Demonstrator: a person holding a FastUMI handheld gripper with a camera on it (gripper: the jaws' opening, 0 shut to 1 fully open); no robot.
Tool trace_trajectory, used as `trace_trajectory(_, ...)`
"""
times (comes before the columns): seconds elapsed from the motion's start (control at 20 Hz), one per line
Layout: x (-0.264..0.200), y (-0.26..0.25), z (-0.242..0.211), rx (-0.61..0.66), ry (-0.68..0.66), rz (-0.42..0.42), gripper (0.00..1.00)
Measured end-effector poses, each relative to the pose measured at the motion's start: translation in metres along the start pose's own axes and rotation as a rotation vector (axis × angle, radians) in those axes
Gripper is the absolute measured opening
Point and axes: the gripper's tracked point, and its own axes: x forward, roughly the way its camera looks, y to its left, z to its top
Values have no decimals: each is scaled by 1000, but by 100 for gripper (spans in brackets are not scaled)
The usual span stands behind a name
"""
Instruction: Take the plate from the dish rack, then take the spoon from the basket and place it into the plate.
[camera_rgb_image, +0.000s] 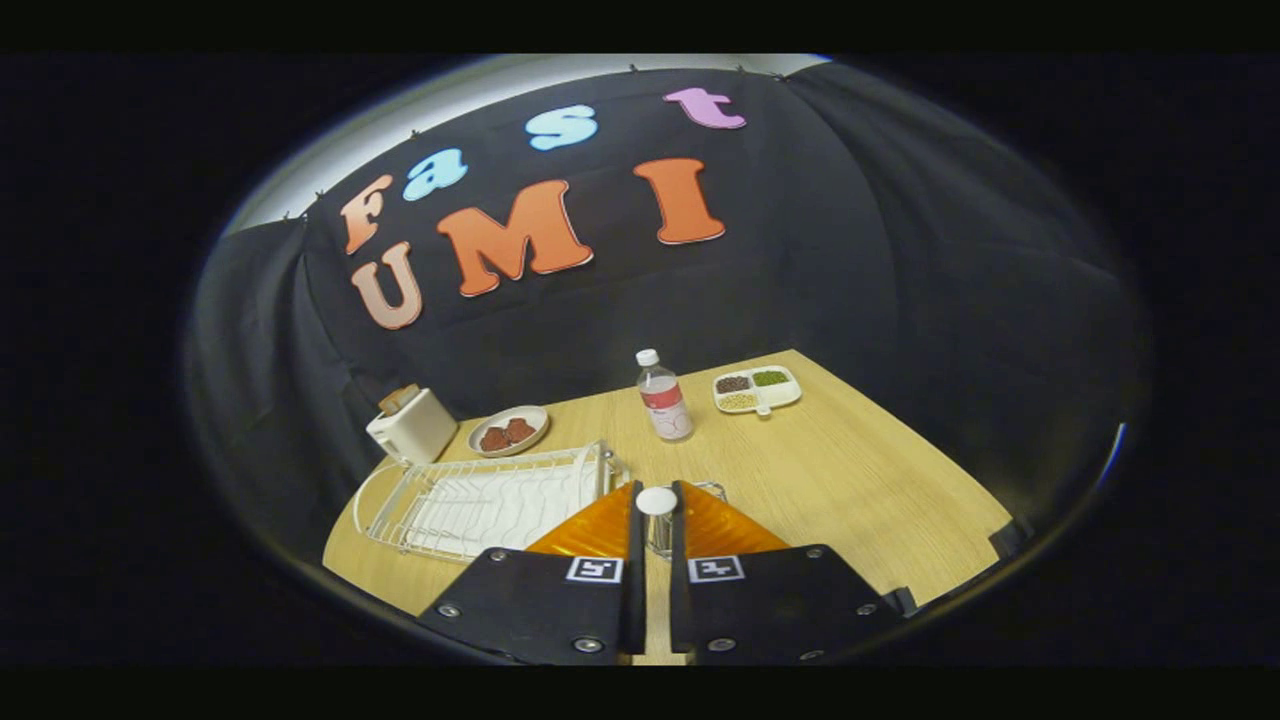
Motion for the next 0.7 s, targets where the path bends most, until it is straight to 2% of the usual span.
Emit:
trace_trajectory(0.4,-44,52,-3,7,52,192,10)
trace_trajectory(0.7,-52,94,-44,-52,138,318,10)
